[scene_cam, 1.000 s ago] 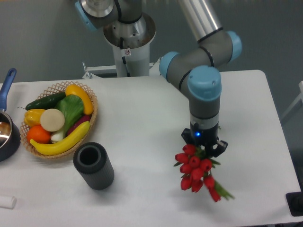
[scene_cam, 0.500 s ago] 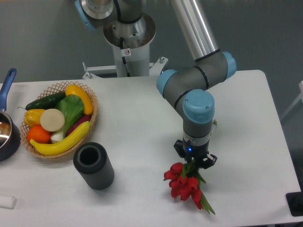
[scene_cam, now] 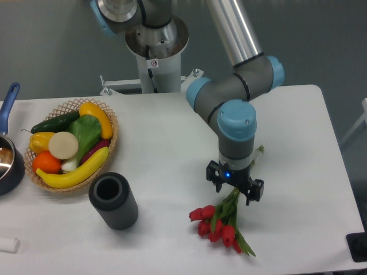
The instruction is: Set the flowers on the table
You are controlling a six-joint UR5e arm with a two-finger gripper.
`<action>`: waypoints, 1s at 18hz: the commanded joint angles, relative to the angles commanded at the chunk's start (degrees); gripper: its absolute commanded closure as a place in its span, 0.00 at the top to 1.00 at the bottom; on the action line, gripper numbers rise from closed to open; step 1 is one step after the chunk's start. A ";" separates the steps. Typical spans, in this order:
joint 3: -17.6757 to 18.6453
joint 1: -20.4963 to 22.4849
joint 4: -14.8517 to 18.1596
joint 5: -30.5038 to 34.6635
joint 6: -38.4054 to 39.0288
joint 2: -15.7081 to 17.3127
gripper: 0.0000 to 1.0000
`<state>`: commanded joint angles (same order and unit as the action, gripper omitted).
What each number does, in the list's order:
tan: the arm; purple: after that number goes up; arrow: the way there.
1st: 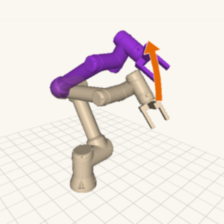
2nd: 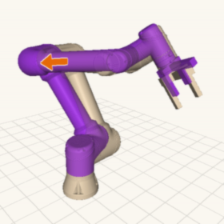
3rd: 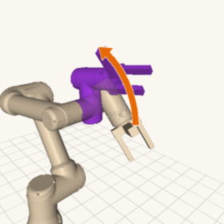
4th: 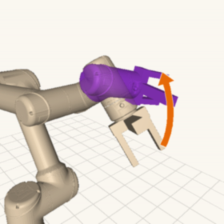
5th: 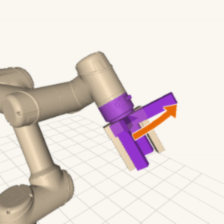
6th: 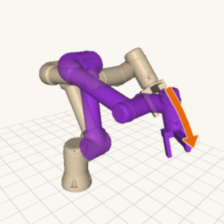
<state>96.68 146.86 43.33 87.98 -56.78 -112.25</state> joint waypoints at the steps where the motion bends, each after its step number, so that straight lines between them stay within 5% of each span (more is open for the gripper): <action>1: -0.18 0.44 0.09 0.09 0.44 1.06 1.00; 6: -0.53 4.13 1.40 -0.17 -0.35 5.10 1.00; 14: -2.29 10.46 18.44 -2.99 -20.01 11.69 1.00; 18: -2.11 13.97 23.02 -3.25 -27.75 15.56 1.00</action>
<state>94.57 160.83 66.35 84.73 -84.53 -96.69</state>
